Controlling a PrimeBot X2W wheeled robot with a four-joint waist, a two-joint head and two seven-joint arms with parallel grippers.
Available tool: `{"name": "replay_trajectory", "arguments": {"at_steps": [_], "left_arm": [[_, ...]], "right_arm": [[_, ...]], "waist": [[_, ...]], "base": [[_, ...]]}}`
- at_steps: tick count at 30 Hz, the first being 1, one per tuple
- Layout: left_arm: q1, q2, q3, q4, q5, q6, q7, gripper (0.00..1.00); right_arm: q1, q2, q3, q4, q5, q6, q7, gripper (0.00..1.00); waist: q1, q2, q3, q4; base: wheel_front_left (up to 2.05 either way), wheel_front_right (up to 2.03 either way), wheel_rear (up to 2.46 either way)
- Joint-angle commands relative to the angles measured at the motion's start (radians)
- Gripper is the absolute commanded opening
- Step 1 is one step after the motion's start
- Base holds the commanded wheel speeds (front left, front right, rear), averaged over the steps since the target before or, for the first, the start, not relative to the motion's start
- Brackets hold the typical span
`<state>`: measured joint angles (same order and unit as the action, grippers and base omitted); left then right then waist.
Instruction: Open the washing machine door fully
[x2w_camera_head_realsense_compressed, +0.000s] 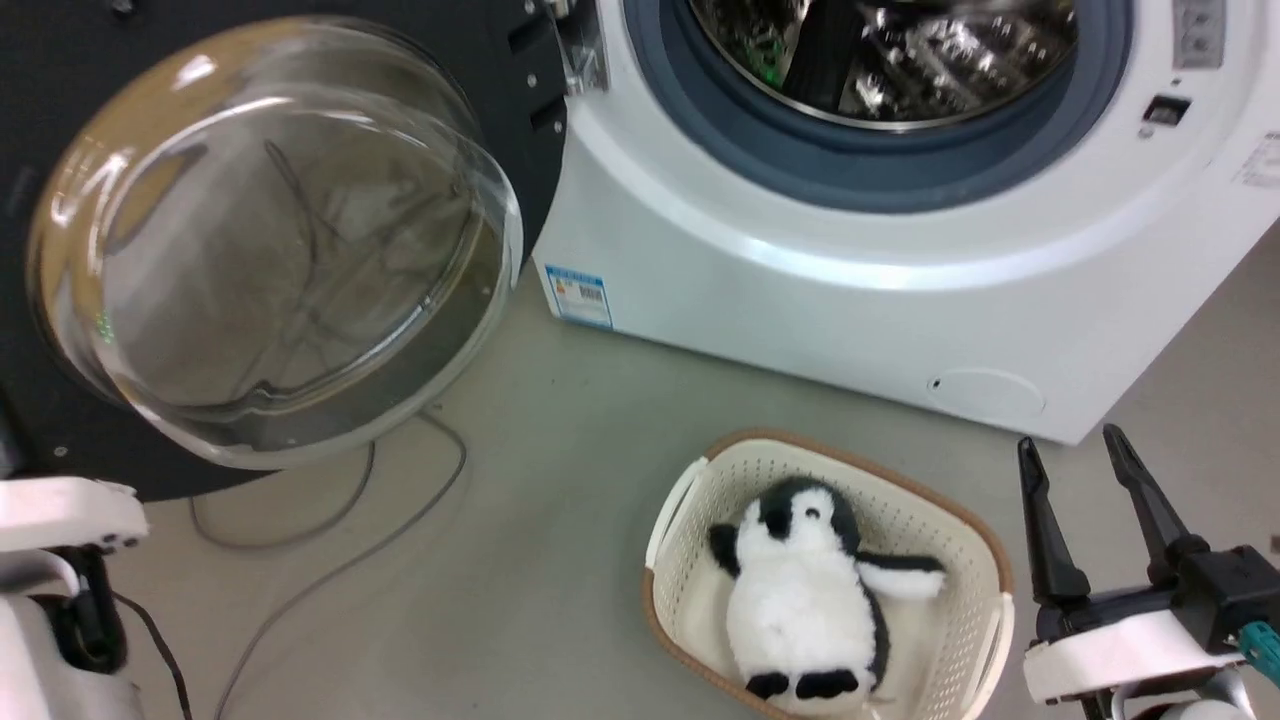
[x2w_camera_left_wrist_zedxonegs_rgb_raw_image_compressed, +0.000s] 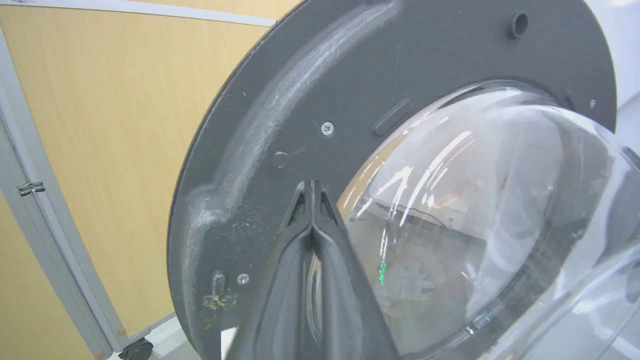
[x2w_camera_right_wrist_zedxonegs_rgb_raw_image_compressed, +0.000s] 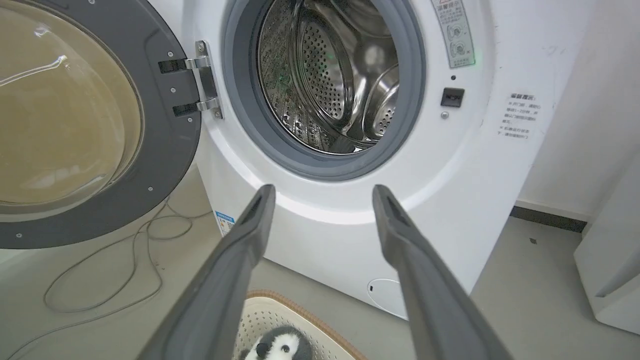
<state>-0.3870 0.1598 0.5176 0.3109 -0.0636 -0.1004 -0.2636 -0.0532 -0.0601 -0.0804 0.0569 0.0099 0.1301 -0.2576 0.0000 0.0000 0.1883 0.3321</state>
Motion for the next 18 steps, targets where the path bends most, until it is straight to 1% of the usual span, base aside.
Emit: {"name": "replay_trajectory", "arguments": {"at_steps": [1,5,10,18], "left_arm": [[0.021,-0.008,-0.010,-0.011,0.007,-0.005,0.002,0.00],[0.072,-0.036,-0.065,-0.069,0.028,-0.014,0.002,0.00],[0.149,-0.066,-0.152,-0.131,0.047,-0.022,0.002,0.00],[0.234,-0.089,-0.280,-0.150,0.037,-0.027,0.002,0.00]], "right_arm": [[0.014,0.006,-0.004,-0.003,0.005,0.001,-0.004,1.00],[0.038,0.009,-0.011,-0.012,0.012,0.001,-0.004,1.00],[0.064,0.010,-0.025,-0.035,0.049,0.001,-0.004,1.00],[0.100,0.010,-0.039,-0.063,0.072,0.001,-0.004,1.00]], "waist": [[0.0000,0.0000,-0.031,-0.002],[0.0000,0.0000,-0.071,-0.009],[0.0000,0.0000,-0.123,-0.033],[0.0000,0.0000,-0.175,-0.076]], "base": [[0.00,0.00,0.00],[0.00,0.00,0.00],[0.00,0.00,0.00],[0.00,0.00,0.00]]}}
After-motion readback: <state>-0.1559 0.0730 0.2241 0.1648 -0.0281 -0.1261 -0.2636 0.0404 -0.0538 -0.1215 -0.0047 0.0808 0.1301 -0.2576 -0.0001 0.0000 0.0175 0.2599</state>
